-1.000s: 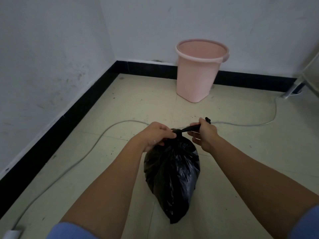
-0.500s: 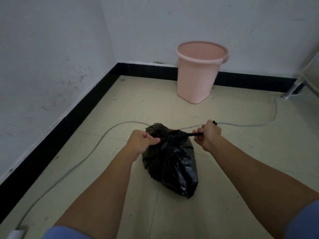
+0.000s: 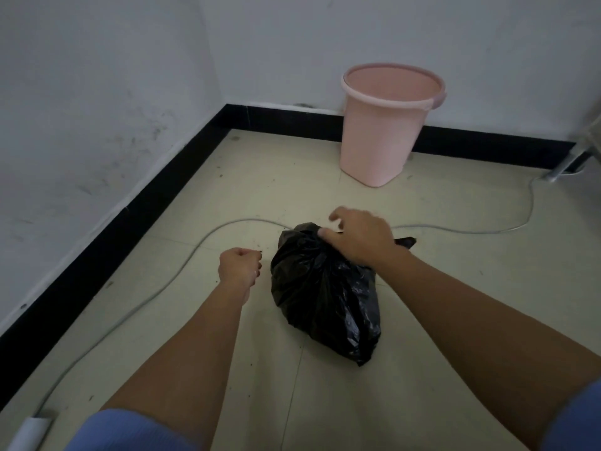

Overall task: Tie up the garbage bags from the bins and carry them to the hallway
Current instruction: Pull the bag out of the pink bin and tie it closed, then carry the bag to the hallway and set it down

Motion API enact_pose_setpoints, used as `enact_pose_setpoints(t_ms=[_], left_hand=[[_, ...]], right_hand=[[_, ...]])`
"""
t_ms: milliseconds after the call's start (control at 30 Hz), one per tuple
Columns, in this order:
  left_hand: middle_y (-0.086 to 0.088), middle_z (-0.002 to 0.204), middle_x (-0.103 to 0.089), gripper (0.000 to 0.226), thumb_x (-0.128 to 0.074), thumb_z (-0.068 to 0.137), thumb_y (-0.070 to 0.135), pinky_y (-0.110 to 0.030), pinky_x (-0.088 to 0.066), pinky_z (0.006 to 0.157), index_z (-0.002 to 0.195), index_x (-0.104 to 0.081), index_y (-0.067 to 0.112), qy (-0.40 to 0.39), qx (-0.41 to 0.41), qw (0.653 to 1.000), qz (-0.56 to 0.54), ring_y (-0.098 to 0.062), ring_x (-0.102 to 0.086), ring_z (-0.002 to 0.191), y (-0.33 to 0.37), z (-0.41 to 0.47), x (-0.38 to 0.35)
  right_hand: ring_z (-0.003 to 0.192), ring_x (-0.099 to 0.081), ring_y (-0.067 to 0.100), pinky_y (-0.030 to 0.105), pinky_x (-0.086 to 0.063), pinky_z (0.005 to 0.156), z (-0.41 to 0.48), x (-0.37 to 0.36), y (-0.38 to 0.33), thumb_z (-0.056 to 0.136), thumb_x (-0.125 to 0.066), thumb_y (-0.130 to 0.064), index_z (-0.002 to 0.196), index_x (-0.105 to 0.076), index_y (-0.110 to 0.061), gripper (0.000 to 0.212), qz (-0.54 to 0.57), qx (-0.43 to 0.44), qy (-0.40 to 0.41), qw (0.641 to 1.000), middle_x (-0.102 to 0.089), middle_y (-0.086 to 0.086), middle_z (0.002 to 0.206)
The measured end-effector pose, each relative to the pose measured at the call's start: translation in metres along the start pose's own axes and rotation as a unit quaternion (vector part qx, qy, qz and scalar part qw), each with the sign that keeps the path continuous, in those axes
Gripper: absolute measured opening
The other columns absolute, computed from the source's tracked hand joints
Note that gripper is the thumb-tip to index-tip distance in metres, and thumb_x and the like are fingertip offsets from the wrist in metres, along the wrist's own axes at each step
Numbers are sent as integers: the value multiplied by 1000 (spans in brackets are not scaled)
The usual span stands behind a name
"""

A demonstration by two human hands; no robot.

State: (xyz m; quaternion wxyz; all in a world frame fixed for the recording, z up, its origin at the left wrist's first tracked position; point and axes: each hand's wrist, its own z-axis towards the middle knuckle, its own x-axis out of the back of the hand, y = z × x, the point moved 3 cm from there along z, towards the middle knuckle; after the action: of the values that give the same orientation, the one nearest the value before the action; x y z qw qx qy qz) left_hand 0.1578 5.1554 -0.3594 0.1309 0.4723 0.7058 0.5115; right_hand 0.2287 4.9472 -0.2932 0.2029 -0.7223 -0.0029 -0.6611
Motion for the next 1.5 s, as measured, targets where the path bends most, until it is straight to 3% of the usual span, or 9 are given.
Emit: enact_pose_setpoints(t_ms=[100,200,400,500,600,733,867,1167,1500], left_hand=[[-10,73,-67,11,-60,84,10,-33,-53,70,73,-62,12,13,-14,999,46,-26,-62,70,-9,8,2],[-12,78,-70,12,-60,81,13,-39,-58,79,70,-60,17,23,-27,996,76,-28,-66,75,-18,23,1],[-11,87,-72,8,-62,80,20,-41,-58,81,86,-66,17,6,-32,979,203,-30,-69,83,-48,26,-13],[-11,96,-70,19,-62,84,22,-36,-55,84,100,-68,15,-33,9,964,264,-30,-66,91,-60,-8,-2],[-11,91,-72,14,-63,83,19,-37,-57,81,94,-69,14,-70,94,953,280,-30,-68,86,-62,-51,25],[-12,83,-72,9,-59,80,13,-39,-59,79,82,-68,15,-112,158,939,285,-31,-70,83,-27,-107,73],[-16,92,-72,11,-60,83,14,-40,-57,85,90,-68,10,-140,187,934,271,-33,-68,91,41,-151,124],[-17,89,-72,5,-62,82,17,-44,-57,82,78,-64,16,-151,181,948,214,-37,-68,91,207,-255,221],[-13,88,-71,10,-60,85,20,-32,-51,66,89,-65,13,-37,167,969,181,-22,-61,69,305,-396,358]], right_hand=[[104,-60,29,38,-42,78,-5,-33,-2,86,-48,-70,125,-52,-19,64,-79,-1,-85,993,-61,6,117],[101,-60,30,37,-45,76,-2,-57,7,89,-50,-64,119,-52,-15,58,-97,-10,-126,987,-59,10,117],[96,-58,34,37,-42,70,-16,-73,20,92,-50,-55,111,-51,-12,47,-46,-32,-121,991,-57,12,106],[89,-57,33,35,-40,67,-48,-68,26,92,-49,-56,111,-47,-14,46,-54,-67,-167,982,-51,7,94],[77,-51,29,34,-42,67,-81,-47,25,91,-50,-55,99,-43,-16,40,-60,-97,-227,967,-51,6,88],[75,-54,27,32,-44,67,-107,8,5,90,-52,-51,92,-46,-17,35,-50,-135,-286,947,-54,5,84],[78,-54,27,33,-44,71,-122,93,-32,90,-55,-48,93,-47,-16,33,-55,-148,-326,932,-53,5,86],[81,-51,25,31,-42,73,-174,290,-135,87,-58,-50,94,-46,-17,35,-78,-140,-395,905,-50,3,89],[84,-53,23,33,-45,79,-214,437,-251,93,-51,-47,95,-45,-18,30,-126,53,-389,911,-53,3,93]])
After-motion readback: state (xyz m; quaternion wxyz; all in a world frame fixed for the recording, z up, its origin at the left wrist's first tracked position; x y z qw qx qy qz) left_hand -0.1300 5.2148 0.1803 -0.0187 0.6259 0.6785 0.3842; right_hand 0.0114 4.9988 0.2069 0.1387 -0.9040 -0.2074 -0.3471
